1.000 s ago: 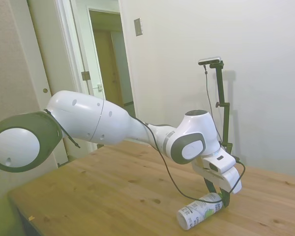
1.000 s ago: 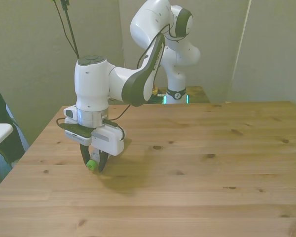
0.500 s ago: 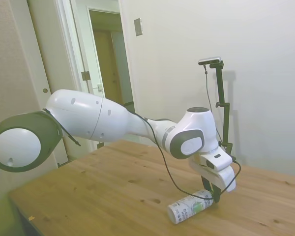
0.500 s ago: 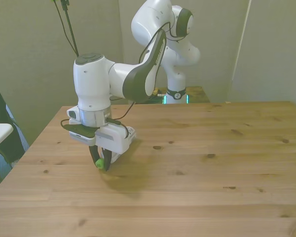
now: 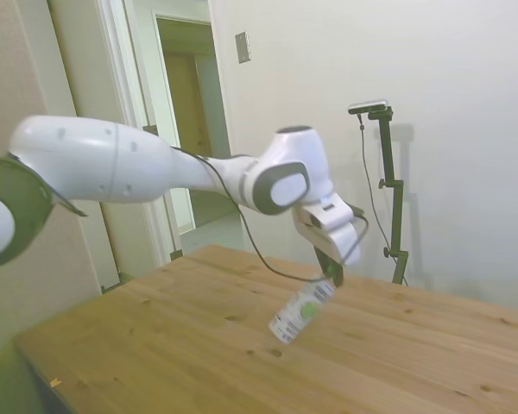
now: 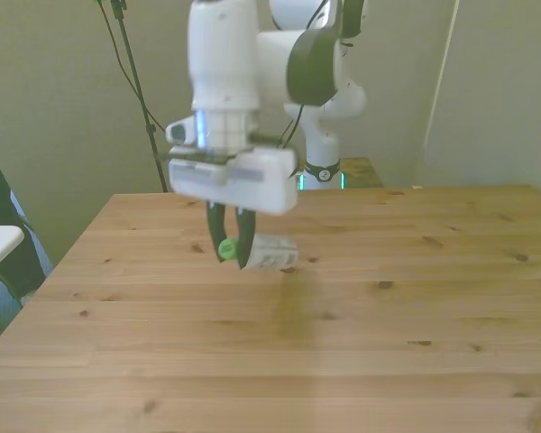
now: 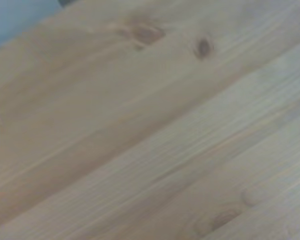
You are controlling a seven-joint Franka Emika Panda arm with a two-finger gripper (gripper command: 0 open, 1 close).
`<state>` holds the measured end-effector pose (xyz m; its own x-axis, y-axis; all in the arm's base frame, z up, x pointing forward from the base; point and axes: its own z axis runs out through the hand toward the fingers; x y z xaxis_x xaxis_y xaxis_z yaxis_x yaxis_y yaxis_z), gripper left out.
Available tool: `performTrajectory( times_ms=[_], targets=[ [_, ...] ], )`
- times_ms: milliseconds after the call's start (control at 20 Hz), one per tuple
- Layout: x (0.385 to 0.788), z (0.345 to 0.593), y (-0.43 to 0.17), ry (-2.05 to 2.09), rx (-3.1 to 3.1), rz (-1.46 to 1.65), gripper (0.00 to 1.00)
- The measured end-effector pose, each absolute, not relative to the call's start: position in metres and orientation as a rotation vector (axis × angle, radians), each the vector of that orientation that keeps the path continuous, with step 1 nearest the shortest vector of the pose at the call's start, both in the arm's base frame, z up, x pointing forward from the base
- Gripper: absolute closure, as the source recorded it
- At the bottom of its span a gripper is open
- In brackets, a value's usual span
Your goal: Stand the water bottle
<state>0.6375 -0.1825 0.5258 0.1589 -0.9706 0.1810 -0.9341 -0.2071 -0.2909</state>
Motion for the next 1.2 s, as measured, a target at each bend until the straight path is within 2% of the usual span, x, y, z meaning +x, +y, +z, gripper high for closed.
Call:
performTrajectory(
  times_ms=[150, 450, 550, 600, 700, 950, 1200],
  targets=[
    [0.611, 0.561, -0.128, 1.947, -2.246, -0.681, 1.0],
    [0.562, 0.573, -0.082, 2.062, -2.116, -1.045, 1.0],
    [0.554, 0.565, -0.056, 2.064, -2.111, -1.141, 1.0],
    [0.544, 0.53, -0.014, 2.049, -2.164, -1.118, 1.0],
    [0.543, 0.528, -0.012, 2.043, -2.173, -1.133, 1.0],
    [0.55, 0.521, -0.012, 2.061, -2.043, -1.396, 1.0],
    [0.566, 0.504, 0.002, 2.041, -1.927, -1.558, 1.0]
  ],
)
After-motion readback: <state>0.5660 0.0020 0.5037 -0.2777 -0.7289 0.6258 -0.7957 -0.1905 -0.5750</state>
